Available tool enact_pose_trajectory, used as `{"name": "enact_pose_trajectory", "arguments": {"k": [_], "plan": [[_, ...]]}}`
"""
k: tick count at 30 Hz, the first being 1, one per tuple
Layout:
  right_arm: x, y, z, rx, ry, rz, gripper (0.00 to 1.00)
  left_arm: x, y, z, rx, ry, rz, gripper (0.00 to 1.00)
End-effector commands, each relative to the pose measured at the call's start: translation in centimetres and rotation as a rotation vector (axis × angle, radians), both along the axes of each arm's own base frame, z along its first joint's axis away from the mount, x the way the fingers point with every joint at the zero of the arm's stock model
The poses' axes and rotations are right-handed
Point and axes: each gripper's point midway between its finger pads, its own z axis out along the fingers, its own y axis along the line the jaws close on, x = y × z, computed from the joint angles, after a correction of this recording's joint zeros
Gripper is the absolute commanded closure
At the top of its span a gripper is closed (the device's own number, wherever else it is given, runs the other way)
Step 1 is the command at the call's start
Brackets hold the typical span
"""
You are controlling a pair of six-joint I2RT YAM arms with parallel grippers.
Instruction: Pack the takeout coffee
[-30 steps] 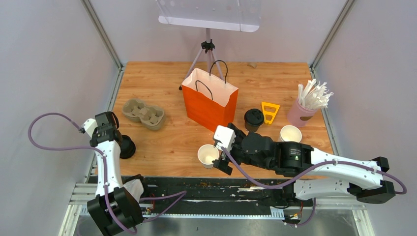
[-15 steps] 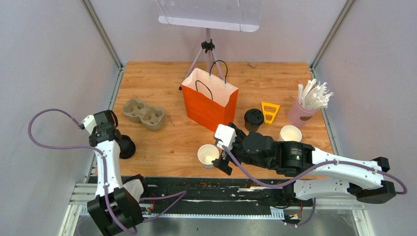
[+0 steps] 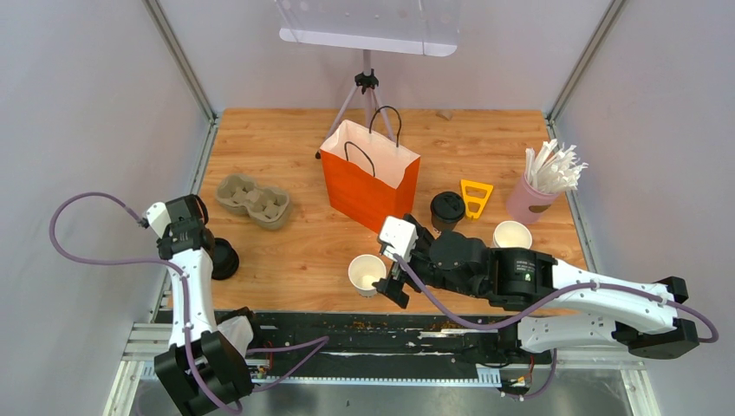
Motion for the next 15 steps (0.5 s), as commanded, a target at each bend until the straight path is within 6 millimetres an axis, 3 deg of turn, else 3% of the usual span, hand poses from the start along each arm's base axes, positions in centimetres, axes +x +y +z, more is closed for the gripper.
{"name": "enact_pose_trajectory", "arguments": {"k": [1, 15], "plan": [[-0.3, 0.2, 2.5, 0.070, 0.012, 0.001, 0.07, 0.3, 0.7, -0.1, 0.021, -0.010, 0.018, 0.66], [-0.2, 0.4, 3.2, 0.087, 0.015, -0.007, 0.08, -0.6, 0.9, -0.9, 0.031, 0.022, 0.045, 0.73]]}}
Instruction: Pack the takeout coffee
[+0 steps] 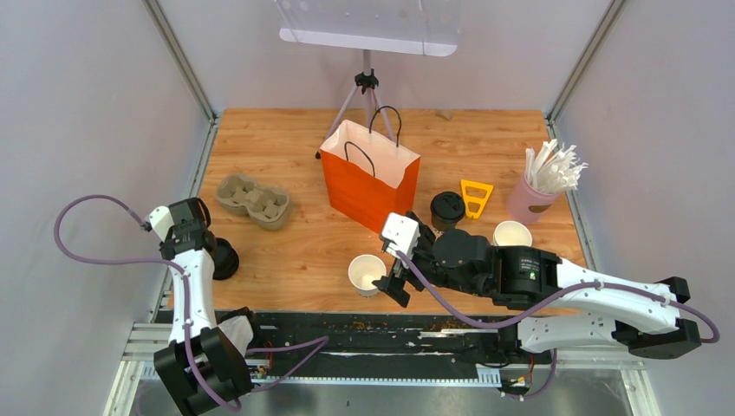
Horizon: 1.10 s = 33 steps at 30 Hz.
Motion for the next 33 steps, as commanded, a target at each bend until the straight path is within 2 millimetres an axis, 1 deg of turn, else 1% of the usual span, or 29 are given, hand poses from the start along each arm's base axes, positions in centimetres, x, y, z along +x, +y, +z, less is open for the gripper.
{"name": "enact_pose_trajectory", "arguments": {"k": [1, 22, 24, 26, 28, 31, 33], "plan": [[-0.11, 0.47, 1.93, 0.064, 0.016, -0.010, 0.08, 0.05, 0.73, 0.45, 0.027, -0.015, 0.028, 0.74], [0.05, 0.31, 1.81, 0.079, 0.043, -0.044, 0.08, -0.09, 0.58, 0.12, 0.021, -0.009, 0.023, 0.82], [0.08, 0.25, 1.72, 0.078, 0.043, -0.047, 0.08, -0.06, 0.63, 0.24, 0.026, -0.012, 0.021, 0.85], [0.12, 0.19, 1.58, 0.076, 0.043, -0.049, 0.08, 0.03, 0.71, 0.33, 0.030, -0.019, 0.022, 0.94], [0.15, 0.15, 1.54, 0.075, 0.041, -0.051, 0.08, 0.04, 0.69, 0.32, 0.029, -0.017, 0.021, 1.00], [0.09, 0.10, 1.61, 0.071, 0.041, -0.047, 0.08, 0.02, 0.65, 0.46, 0.026, -0.020, 0.023, 1.00], [0.19, -0.03, 1.65, 0.069, 0.032, -0.049, 0.08, 0.03, 0.57, 1.05, 0.026, -0.029, 0.024, 1.00]]}}
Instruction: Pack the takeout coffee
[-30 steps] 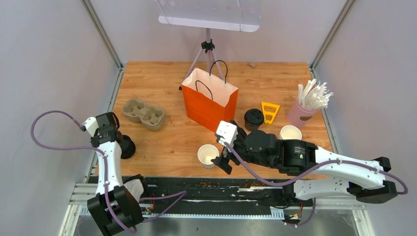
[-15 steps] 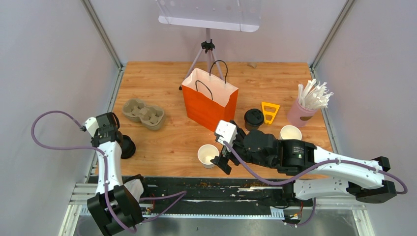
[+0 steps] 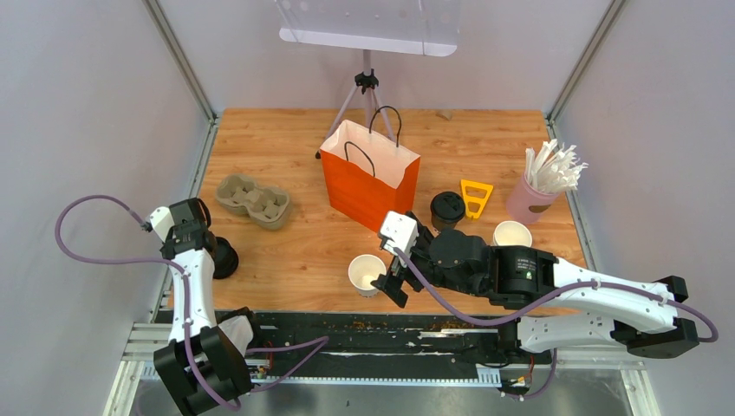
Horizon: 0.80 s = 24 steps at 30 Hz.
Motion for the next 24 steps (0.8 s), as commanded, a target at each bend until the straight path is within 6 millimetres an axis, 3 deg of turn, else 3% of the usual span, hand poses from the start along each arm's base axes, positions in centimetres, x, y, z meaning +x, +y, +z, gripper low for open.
{"name": "enact_pose_trajectory", "arguments": {"k": [1, 6, 15, 21, 24], "plan": [[0.3, -0.3, 2.1, 0.068, -0.011, -0.026, 0.08, 0.0, 0.6, 1.8, 0.029, -0.041, 0.030, 1.00], [0.4, -0.6, 1.9, 0.071, -0.023, -0.033, 0.08, -0.3, 0.9, 4.1, 0.051, -0.059, 0.058, 1.00], [0.4, -0.8, 1.7, 0.072, -0.023, -0.036, 0.07, -0.3, 0.1, 3.9, 0.021, -0.085, 0.044, 1.00], [0.4, -0.6, 2.1, 0.084, -0.025, -0.033, 0.07, 0.7, -0.4, 5.6, -0.008, -0.139, 0.020, 1.00], [0.4, -0.2, 2.1, 0.082, -0.024, -0.027, 0.07, 1.0, -0.7, 5.6, -0.026, -0.149, 0.012, 1.00]]}}
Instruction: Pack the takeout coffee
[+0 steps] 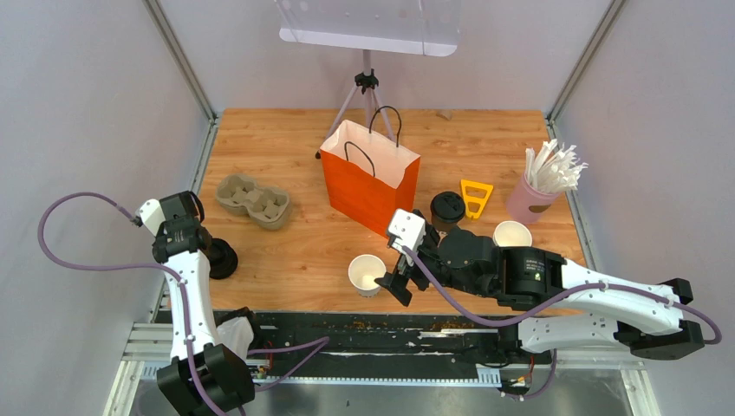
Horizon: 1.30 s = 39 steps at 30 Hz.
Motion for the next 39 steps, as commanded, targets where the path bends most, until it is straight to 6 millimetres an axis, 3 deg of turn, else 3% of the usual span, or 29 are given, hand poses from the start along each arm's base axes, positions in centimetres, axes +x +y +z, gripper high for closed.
{"name": "enact_pose_trajectory", "arguments": {"k": [1, 5, 12, 18, 28, 32, 39], "plan": [[0.2, 0.6, 1.4, 0.056, -0.011, -0.010, 0.07, 0.9, -0.1, 1.6, -0.014, -0.074, 0.006, 1.00], [0.2, 0.9, 1.1, 0.046, -0.008, -0.008, 0.08, 1.1, -0.4, 1.7, -0.017, -0.098, -0.021, 1.00], [0.3, 1.4, 1.1, 0.060, -0.012, -0.009, 0.07, 1.0, -1.3, 4.1, -0.024, -0.155, -0.050, 1.00], [0.9, 2.5, 0.8, 0.065, -0.033, -0.016, 0.07, 1.1, -2.3, 5.1, -0.066, -0.181, -0.077, 1.00], [1.9, 4.4, 1.8, 0.099, -0.065, -0.046, 0.06, 1.2, -2.9, 8.4, 0.043, -0.169, -0.202, 1.00], [2.4, 5.1, 2.4, 0.149, -0.081, -0.068, 0.06, 2.4, -5.1, 9.0, 0.030, -0.189, -0.362, 1.00], [2.7, 6.4, 3.4, 0.259, -0.140, -0.049, 0.05, 4.7, -11.1, 9.8, -0.095, -0.301, -0.669, 1.00]]}}
